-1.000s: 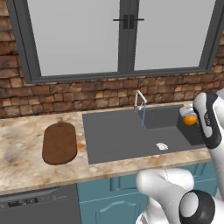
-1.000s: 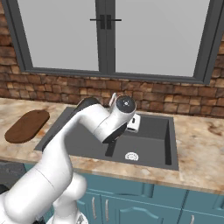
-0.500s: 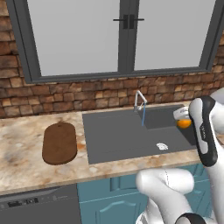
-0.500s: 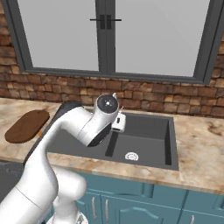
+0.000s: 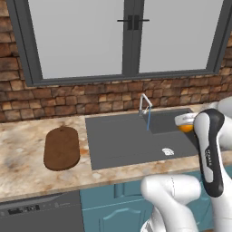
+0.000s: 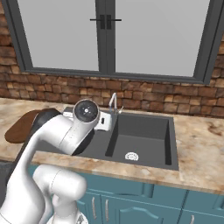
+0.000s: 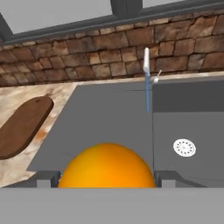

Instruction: Pick the orange from the sink and place it on the cutting board to airdry. Then turn off the sink faucet.

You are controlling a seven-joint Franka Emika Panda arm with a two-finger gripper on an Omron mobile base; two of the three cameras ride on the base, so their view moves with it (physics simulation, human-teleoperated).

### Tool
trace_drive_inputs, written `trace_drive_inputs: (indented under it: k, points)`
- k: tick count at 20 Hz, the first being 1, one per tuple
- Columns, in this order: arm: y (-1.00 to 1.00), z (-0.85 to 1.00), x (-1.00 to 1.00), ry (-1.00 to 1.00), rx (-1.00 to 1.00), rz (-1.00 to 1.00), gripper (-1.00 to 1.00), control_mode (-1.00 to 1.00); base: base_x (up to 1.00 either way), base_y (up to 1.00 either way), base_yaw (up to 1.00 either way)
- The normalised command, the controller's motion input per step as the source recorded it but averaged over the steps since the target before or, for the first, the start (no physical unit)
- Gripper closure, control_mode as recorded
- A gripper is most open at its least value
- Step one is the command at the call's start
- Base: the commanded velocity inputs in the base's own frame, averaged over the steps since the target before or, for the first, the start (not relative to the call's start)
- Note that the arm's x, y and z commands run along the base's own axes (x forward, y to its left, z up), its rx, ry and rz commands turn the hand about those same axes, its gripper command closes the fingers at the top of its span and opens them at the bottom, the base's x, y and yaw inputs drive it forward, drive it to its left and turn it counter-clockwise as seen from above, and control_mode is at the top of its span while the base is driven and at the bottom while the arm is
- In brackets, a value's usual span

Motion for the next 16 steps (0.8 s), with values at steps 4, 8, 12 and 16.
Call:
trace_drive_inputs:
  k: [4,8,12,16]
  points:
    - [0.46,0.22,0.0,-0.06,0.0,0.0,1.0,-1.0,0.0,0.0,0.0]
    - [0.45,0.15,0.0,0.03,-0.01,0.0,1.0,-1.0,0.0,0.0,0.0]
    - [0.49,0.0,-0.07,0.02,-0.06,0.0,1.0,-1.0,0.0,0.0,0.0]
    - [0.59,-0.02,-0.05,0.0,-0.07,0.0,1.0,-1.0,0.0,0.0,0.0]
